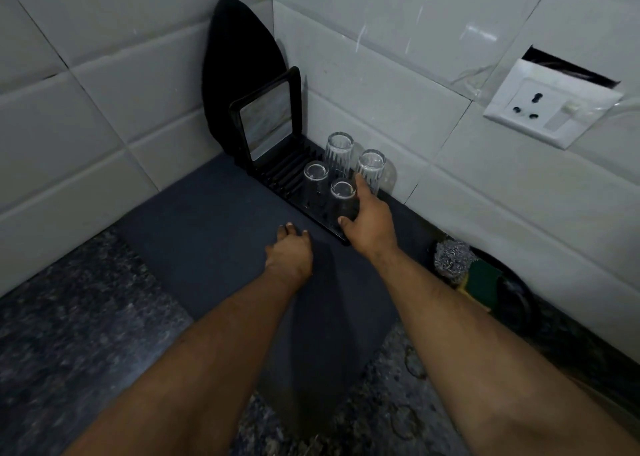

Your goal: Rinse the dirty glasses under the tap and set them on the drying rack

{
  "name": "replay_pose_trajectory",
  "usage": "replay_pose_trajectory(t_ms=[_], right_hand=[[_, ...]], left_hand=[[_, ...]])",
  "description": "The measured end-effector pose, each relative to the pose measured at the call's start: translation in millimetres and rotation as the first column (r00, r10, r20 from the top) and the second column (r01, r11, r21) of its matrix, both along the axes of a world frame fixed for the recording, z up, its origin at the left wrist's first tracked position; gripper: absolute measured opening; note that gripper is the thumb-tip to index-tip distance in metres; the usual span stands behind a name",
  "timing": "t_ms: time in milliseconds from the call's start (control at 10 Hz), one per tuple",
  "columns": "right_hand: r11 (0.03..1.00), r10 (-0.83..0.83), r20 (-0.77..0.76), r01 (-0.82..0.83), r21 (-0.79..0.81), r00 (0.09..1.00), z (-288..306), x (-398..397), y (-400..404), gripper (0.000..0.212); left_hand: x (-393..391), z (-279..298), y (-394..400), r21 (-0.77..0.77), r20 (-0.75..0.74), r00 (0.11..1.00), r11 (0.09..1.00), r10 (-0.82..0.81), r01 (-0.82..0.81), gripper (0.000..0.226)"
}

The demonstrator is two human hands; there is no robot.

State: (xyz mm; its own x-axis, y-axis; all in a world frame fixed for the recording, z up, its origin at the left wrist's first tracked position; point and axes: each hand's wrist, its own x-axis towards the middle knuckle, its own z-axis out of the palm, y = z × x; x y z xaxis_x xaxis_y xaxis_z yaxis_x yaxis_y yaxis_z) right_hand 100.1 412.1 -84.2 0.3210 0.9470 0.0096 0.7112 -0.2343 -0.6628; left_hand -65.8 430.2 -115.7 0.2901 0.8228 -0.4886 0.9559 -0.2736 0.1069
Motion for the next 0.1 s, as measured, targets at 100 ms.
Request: replay_pose_trajectory(t_ms=[100], right_hand=[[1.000, 0.004, -0.005, -0.004, 0.029, 1.000, 2.3, -1.7, -19.1, 0.098]], left_hand=[[-2.5, 0.0, -12.3, 0.075, 0.031, 0.999, 0.997, -0.018, 0.015, 0.070]])
